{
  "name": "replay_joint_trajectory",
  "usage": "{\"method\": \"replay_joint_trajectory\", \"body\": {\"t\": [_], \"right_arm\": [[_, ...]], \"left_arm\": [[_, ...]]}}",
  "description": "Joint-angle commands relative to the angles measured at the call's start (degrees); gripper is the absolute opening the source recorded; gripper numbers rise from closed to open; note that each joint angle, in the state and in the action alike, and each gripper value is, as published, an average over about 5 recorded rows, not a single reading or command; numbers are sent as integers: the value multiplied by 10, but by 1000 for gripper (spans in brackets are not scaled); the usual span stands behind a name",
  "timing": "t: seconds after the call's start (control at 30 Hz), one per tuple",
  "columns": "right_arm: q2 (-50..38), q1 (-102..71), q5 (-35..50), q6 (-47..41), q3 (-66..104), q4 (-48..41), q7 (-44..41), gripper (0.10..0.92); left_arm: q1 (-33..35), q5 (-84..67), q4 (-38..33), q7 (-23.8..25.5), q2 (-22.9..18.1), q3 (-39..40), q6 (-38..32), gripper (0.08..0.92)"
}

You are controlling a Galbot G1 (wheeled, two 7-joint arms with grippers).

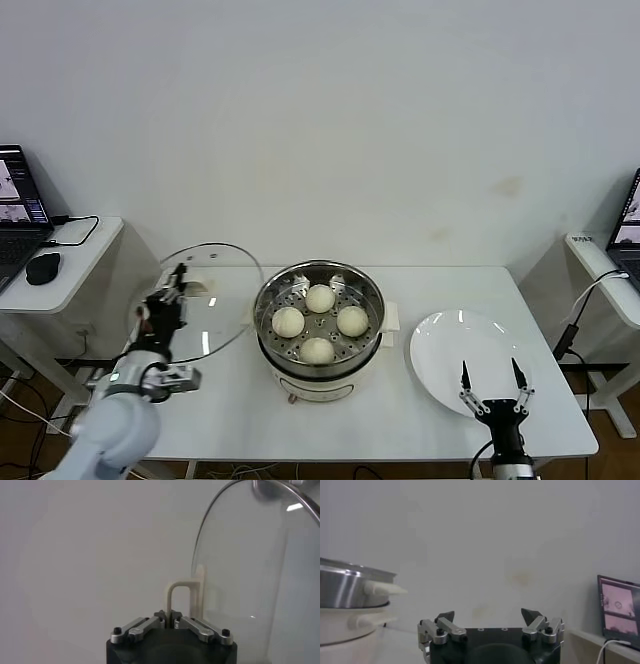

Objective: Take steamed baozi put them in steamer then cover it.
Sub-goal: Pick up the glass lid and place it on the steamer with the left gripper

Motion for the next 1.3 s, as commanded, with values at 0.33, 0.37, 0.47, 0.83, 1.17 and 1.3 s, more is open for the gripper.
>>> {"method": "replay_joint_trajectory", "body": {"t": [0.33,0.37,0.47,0.83,1.17,1.3], "right_arm": [[27,39,-106,-20,-12,-31,85,823],[27,39,-107,-20,-12,-31,85,823],[29,38,-109,-21,-12,-31,85,822],[31,36,-113,-20,-16,-34,82,822],[28,37,-110,-18,-18,-37,80,823],[27,38,-110,-17,-18,-38,79,823]], "left_arm": [[-154,233,33,149,-189,237,120,128],[-159,235,41,150,-197,241,120,128],[-174,240,62,151,-216,251,121,128],[-181,277,101,164,-264,271,119,128],[-159,346,132,164,-298,270,96,128],[-153,369,140,161,-303,266,88,128]]}}
